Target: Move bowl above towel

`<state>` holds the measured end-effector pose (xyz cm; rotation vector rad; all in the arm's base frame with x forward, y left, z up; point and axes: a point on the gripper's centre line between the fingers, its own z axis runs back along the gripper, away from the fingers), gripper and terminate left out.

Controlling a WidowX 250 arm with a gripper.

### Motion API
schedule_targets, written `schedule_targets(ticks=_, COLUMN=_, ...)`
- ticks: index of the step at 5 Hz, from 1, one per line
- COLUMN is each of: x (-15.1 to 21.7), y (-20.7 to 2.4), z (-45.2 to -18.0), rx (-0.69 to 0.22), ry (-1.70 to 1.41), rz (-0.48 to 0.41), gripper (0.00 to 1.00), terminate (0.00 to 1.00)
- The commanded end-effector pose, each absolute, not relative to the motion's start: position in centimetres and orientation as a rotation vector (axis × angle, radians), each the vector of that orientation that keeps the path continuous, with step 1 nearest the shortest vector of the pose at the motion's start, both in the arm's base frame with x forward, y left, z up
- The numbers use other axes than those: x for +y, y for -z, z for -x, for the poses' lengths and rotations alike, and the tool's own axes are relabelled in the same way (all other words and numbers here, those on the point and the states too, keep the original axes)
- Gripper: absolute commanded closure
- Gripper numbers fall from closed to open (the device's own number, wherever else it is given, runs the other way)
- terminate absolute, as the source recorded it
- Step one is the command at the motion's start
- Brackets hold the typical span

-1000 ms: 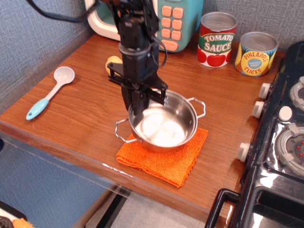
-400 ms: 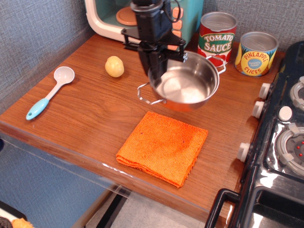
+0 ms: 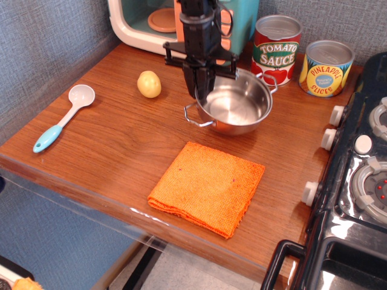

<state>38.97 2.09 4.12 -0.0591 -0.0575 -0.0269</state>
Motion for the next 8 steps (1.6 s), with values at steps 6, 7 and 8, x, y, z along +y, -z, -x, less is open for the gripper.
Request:
schedule_targets(ticks=6, x=2.7, y=-12.0, z=-41.8, rx=-0.329, ry=0.134, rz=0.049, gripper=0.00, terminate=0.00)
schedule_targets(ticks=7, x=3.8, y=-14.8, z=-39.9, rx=-0.348, ry=0.170, rz=0.026, gripper=0.00, terminate=0.00)
schedule_targets(ticks=8, x=5.1, y=-14.9, z=-36.4, rx=-0.308, ry=0.180, rz=-0.010, gripper=0.00, terminate=0.00)
